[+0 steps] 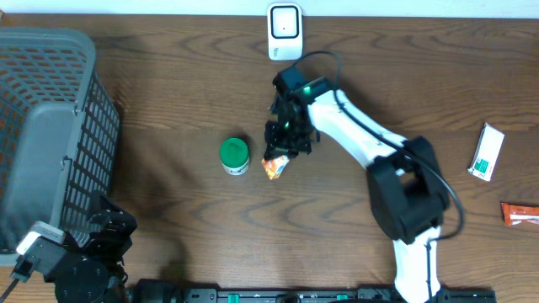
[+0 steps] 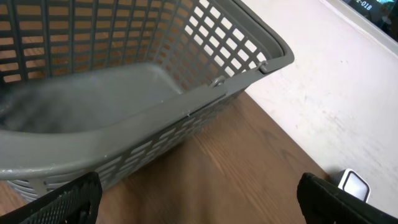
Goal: Scan the item barcode
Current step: 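Carry the orange box up to the white barcode scanner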
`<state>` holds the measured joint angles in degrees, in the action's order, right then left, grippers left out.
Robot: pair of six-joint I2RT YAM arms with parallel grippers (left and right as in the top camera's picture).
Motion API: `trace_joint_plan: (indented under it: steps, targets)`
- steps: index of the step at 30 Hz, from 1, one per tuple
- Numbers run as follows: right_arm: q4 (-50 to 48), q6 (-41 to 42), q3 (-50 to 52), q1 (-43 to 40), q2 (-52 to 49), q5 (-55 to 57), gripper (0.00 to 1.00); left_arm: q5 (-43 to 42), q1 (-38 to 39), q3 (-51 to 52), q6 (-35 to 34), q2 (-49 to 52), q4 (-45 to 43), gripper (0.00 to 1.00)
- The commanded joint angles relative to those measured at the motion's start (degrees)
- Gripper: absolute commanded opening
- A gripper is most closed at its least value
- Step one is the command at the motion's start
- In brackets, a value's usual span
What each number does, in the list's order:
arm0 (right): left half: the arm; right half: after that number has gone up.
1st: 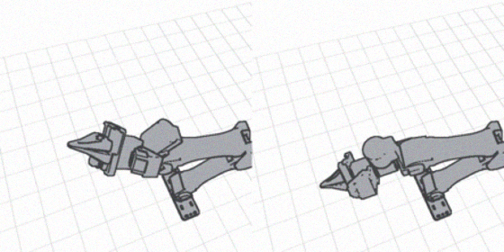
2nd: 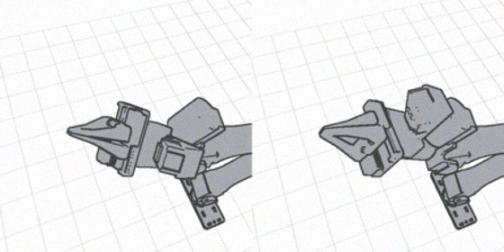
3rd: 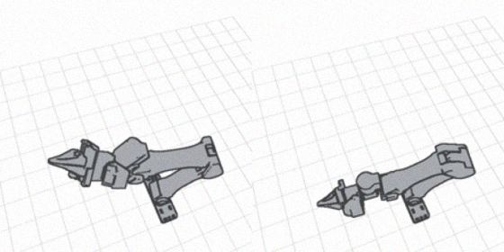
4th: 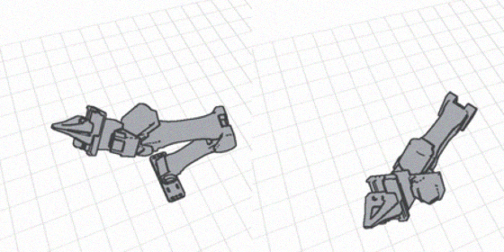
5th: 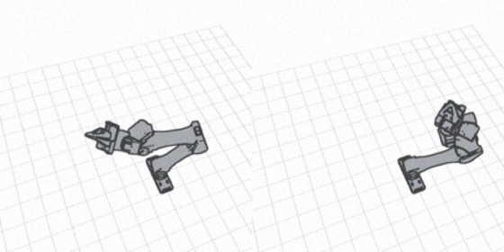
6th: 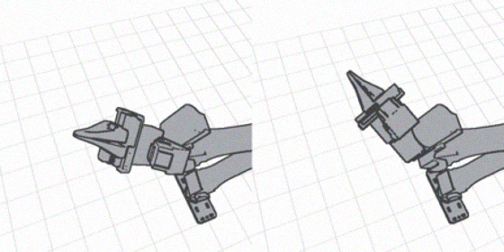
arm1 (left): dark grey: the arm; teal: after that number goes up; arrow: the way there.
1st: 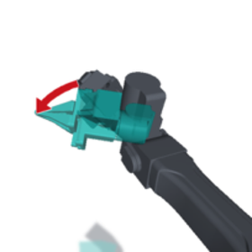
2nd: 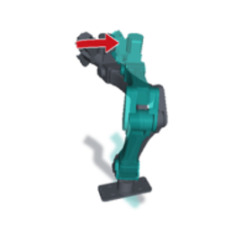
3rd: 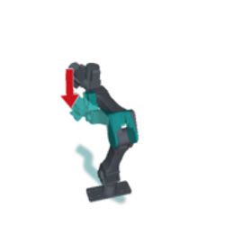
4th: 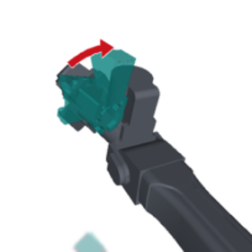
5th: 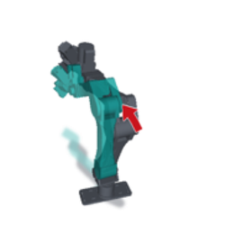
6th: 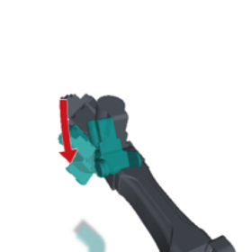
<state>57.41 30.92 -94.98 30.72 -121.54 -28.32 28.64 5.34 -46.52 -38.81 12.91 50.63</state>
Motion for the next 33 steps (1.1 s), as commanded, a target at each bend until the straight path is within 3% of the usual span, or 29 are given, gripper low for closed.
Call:
trace_joint_plan:
  steps: [1,9,16,29,33]
  targets:
    - [0.4,8.8,-1.7,-1.0,11.0,4.9,0.01,0.3,-0.2,0.1,-0.1,-0.2,-0.1,0.98]
    - [6.3,26.4,-1.7,-2.1,30.4,17.7,0.01,0.3,-0.2,0.1,-0.1,-0.2,-0.1,0.98]
    - [10.2,36.7,-1.7,-2.1,40.2,17.7,0.01,0.3,-0.2,0.1,-0.1,-0.2,-0.1,0.98]
    - [10.4,37.8,-1.7,-2.3,41.3,14.4,0.01,0.3,-0.2,0.1,-0.1,-0.2,-0.1,0.98]
    - [9.0,34.0,-1.7,-4.0,41.3,9.2,0.01,0.3,-0.2,0.1,-0.1,-0.2,-0.1,0.98]
